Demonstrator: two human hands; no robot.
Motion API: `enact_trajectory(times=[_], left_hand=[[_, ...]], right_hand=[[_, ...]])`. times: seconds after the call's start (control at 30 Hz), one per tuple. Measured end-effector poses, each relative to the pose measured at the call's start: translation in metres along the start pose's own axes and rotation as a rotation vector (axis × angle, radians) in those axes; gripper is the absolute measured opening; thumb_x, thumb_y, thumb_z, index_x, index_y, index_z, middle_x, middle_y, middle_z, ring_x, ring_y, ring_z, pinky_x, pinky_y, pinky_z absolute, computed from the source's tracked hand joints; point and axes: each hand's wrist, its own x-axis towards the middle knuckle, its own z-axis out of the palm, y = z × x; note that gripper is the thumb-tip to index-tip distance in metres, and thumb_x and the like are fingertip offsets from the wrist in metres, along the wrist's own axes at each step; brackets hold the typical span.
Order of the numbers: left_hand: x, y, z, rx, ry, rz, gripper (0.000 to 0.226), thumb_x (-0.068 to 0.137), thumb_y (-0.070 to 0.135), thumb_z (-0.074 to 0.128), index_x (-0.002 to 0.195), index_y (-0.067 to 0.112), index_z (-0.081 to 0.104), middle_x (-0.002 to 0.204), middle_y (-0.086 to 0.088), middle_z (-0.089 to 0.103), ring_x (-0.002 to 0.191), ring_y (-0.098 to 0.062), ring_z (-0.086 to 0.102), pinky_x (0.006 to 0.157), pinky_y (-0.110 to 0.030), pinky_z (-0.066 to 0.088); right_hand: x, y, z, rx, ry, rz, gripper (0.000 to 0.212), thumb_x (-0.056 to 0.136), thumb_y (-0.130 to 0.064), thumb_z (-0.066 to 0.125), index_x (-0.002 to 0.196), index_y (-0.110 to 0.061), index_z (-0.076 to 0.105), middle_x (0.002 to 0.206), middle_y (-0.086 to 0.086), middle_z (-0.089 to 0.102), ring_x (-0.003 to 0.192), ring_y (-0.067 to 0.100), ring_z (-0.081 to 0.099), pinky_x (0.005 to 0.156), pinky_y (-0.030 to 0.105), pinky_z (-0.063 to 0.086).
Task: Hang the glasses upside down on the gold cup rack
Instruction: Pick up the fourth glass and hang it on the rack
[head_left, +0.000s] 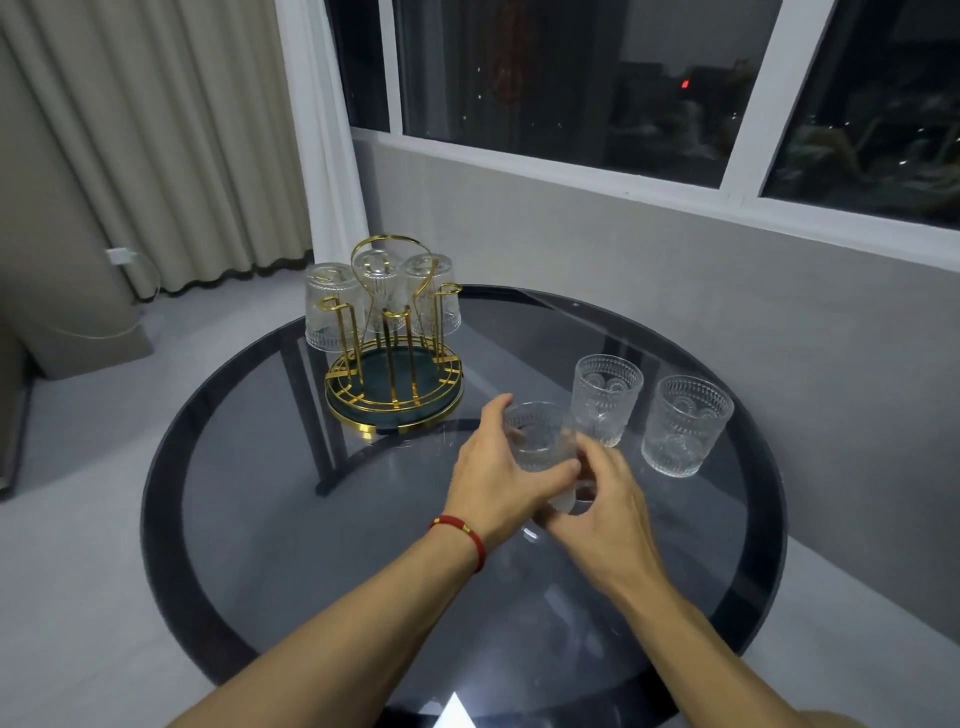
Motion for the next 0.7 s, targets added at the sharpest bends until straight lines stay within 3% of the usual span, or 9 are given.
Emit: enact_trajectory(times=[0.07, 0.13, 0.2, 0.23, 0.3, 0.37, 0.5, 0.63, 0.7], left_hand=[[0.004, 0.002, -0.011, -0.081, 0.117, -0.01, 0.094, 0.063, 0.052, 0.086, 0.143, 0.029, 0.043, 0.119, 0.012, 0.063, 0.104, 0.005, 0.06, 0.084, -0.009, 0.047], [0.011, 0.002, -0.022, -0.238, 0.167, -0.036, 0.085, 0.062, 0.055, 0.087, 0.135, 0.032, 0.05, 0.121, 0.017, 0.061, 0.105, 0.011, 0.058, 0.088, -0.013, 0.051], [0.016, 0.0, -0.03, -0.347, 0.176, -0.063, 0.085, 0.062, 0.06, 0.086, 0.134, 0.032, 0.051, 0.127, 0.017, 0.057, 0.116, 0.001, 0.056, 0.096, -0.03, 0.055], [0.016, -0.002, -0.034, -0.351, 0.18, -0.063, 0.085, 0.063, 0.064, 0.084, 0.135, 0.033, 0.05, 0.127, 0.019, 0.055, 0.119, -0.002, 0.054, 0.096, -0.027, 0.052], [0.017, -0.007, -0.039, -0.314, 0.185, -0.038, 0.085, 0.067, 0.069, 0.079, 0.138, 0.035, 0.048, 0.127, 0.023, 0.052, 0.117, 0.005, 0.05, 0.089, -0.012, 0.041], [0.019, -0.012, -0.047, -0.292, 0.175, -0.023, 0.088, 0.069, 0.075, 0.074, 0.143, 0.034, 0.047, 0.126, 0.026, 0.053, 0.115, 0.015, 0.048, 0.09, -0.011, 0.039], [0.026, -0.033, -0.067, -0.185, 0.151, -0.041, 0.072, 0.082, 0.074, 0.052, 0.143, 0.034, 0.048, 0.13, 0.015, 0.055, 0.132, -0.012, 0.048, 0.111, -0.044, 0.043], [0.033, -0.068, -0.081, 0.474, 0.129, -0.012, 0.073, 0.086, 0.054, 0.061, 0.151, 0.03, 0.039, 0.161, 0.003, 0.036, 0.154, -0.021, 0.016, 0.121, -0.055, 0.025], [0.036, -0.08, -0.082, 0.55, 0.126, -0.001, 0.073, 0.085, 0.051, 0.063, 0.151, 0.031, 0.04, 0.161, 0.003, 0.036, 0.155, -0.02, 0.013, 0.122, -0.055, 0.022]], right_hand=[[0.004, -0.005, 0.003, 0.188, -0.038, 0.005, 0.099, 0.065, -0.066, 0.083, 0.153, -0.042, 0.046, 0.142, -0.022, 0.051, 0.122, 0.001, 0.063, 0.095, 0.027, 0.057], [0.011, -0.015, 0.004, 0.444, -0.094, 0.107, 0.097, 0.071, -0.079, 0.073, 0.156, -0.043, 0.042, 0.155, -0.022, 0.05, 0.132, -0.005, 0.057, 0.107, 0.029, 0.051], [0.019, -0.021, 0.01, 0.735, -0.225, 0.215, 0.076, 0.09, -0.066, 0.063, 0.157, -0.035, 0.044, 0.155, -0.006, 0.059, 0.135, 0.015, 0.063, 0.117, 0.049, 0.045], [0.023, -0.027, 0.014, 0.814, -0.278, 0.222, 0.064, 0.098, -0.056, 0.056, 0.156, -0.031, 0.046, 0.149, -0.001, 0.065, 0.132, 0.025, 0.066, 0.117, 0.057, 0.042], [0.027, -0.037, 0.018, 0.832, -0.327, 0.192, 0.048, 0.107, -0.043, 0.047, 0.151, -0.026, 0.05, 0.141, 0.004, 0.071, 0.127, 0.033, 0.069, 0.113, 0.063, 0.044], [0.033, -0.043, 0.017, 0.863, -0.29, 0.175, 0.042, 0.108, -0.034, 0.049, 0.147, -0.019, 0.054, 0.139, 0.01, 0.071, 0.128, 0.036, 0.067, 0.108, 0.061, 0.051], [0.057, -0.067, 0.003, 0.785, -0.082, 0.119, 0.061, 0.089, -0.032, 0.068, 0.147, -0.018, 0.051, 0.14, 0.013, 0.066, 0.116, 0.025, 0.074, 0.095, 0.041, 0.063], [0.099, -0.098, -0.009, 0.52, 0.021, 0.058, 0.063, 0.098, -0.02, 0.066, 0.156, -0.025, 0.044, 0.157, 0.011, 0.048, 0.121, 0.025, 0.067, 0.097, 0.043, 0.061], [0.121, -0.113, -0.01, 0.45, 0.058, 0.056, 0.064, 0.101, -0.019, 0.066, 0.159, -0.026, 0.041, 0.165, 0.011, 0.038, 0.126, 0.022, 0.06, 0.097, 0.043, 0.061]])
